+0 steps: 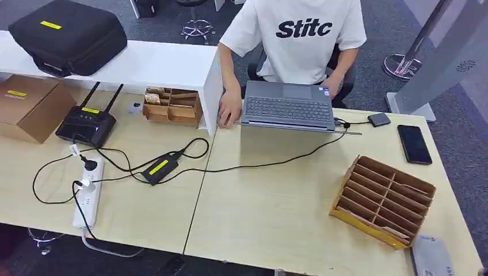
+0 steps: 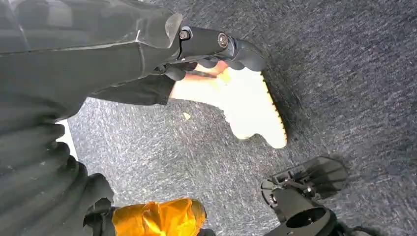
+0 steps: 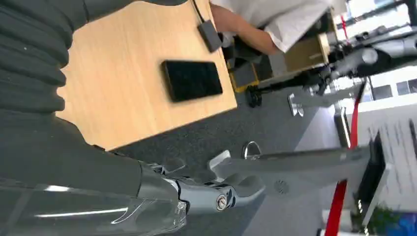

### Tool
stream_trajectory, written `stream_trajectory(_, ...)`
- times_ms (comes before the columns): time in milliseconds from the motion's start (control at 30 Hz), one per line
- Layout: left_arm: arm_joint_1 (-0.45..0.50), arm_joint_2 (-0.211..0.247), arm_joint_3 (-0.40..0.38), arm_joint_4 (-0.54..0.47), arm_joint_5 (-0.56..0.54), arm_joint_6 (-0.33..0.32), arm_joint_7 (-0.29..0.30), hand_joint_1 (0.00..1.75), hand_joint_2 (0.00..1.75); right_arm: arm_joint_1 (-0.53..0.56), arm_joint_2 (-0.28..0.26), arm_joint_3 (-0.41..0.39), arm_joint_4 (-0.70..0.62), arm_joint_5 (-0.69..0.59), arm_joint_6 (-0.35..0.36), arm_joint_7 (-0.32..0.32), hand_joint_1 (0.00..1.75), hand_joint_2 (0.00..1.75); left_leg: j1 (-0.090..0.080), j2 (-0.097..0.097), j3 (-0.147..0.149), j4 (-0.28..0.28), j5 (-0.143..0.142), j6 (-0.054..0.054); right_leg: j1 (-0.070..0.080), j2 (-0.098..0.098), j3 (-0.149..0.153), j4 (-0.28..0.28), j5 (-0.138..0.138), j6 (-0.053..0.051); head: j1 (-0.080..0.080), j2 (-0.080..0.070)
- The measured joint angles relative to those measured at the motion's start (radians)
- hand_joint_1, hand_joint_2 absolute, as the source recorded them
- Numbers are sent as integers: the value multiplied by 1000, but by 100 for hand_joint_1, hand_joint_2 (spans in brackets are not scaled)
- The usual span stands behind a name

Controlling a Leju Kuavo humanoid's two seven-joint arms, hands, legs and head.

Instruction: Pass the card to the sensor for recognition and then transmit it.

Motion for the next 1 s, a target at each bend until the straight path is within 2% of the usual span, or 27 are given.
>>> stream_trajectory(167,4,0,16,0,15,11,-8,0,175,43,4,-180,152,-128,71,-2,0,175,0,0,0,0,0,0,0,0,0,0,-1,1,0,0)
stream_trajectory(267,9,0,24,0,23,17,-17,0,175,74,11,-260,235,-188,104,0,0,175,1,0,0,0,0,0,1,0,0,1,-2,0,0,0)
stream_trajectory(433,21,0,40,0,36,29,-26,0,175,132,35,-363,352,-241,118,8,0,175,1,0,0,-1,-1,0,1,0,0,1,-2,0,0,0)
stream_trajectory(667,29,0,57,0,44,34,-33,0,175,181,80,-443,445,-272,119,20,0,175,0,1,1,-1,-1,0,0,1,0,1,-2,0,0,0)
stream_trajectory(800,30,2,61,0,47,36,-34,0,175,188,96,-459,473,-250,94,25,0,175,0,2,1,-1,-1,0,0,1,0,1,-2,0,0,0)
stream_trajectory(1000,30,3,62,0,47,38,-34,0,175,196,146,-470,500,-252,95,40,0,175,0,2,2,-1,-1,0,0,2,0,1,-2,0,0,0)
